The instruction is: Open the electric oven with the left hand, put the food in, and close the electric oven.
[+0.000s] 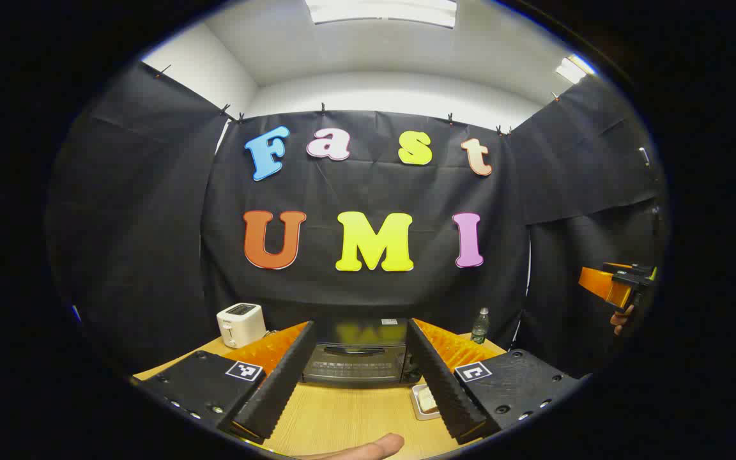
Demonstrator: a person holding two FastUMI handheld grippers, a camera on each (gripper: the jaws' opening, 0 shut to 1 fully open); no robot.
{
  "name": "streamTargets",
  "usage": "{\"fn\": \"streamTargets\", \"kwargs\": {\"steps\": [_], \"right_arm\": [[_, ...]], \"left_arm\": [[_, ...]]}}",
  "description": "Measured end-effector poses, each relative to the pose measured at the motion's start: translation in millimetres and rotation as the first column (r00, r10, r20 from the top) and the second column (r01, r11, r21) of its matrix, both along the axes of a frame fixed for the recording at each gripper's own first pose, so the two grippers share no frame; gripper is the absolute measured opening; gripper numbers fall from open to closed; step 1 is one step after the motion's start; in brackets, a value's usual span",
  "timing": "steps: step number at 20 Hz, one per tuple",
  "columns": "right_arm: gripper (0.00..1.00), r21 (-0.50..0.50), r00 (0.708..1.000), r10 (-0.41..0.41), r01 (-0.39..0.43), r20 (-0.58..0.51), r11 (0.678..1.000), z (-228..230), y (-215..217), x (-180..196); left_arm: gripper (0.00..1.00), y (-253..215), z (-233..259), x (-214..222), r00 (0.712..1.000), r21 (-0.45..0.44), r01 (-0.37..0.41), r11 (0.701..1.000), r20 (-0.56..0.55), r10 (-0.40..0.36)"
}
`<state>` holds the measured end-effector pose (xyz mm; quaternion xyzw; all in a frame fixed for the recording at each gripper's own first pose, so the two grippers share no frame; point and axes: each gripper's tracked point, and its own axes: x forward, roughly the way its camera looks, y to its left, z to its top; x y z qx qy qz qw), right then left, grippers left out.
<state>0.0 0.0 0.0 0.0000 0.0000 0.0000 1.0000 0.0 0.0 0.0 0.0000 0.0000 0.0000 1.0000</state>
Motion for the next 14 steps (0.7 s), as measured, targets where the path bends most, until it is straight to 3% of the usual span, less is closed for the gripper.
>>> {"fn": "streamTargets", "kwargs": {"steps": [1, 2, 14], "right_arm": [[0.96, 0.004, 1.0, -0.004, 0.004, -0.001, 1.0, -1.0, -2.5, 2.0], [0.96, 0.008, 1.0, -0.002, 0.002, -0.004, 1.0, -3.1, -1.7, 3.3], [0.97, -0.003, 0.999, 0.016, -0.016, -0.043, 1.0, -28.1, -0.9, 22.9]], "left_arm": [[0.82, 0.1, 0.7, 1.0, 1.0, 0.002, -0.001, 1.0, 0.0, 0.001], [0.93, 0.2, 0.6, 3.3, 1.0, 0.005, -0.003, 1.0, -0.004, 0.003], [0.93, -8.2, -5.6, 40.0, 0.999, -0.008, 0.051, 0.999, -0.004, -0.051]]}}
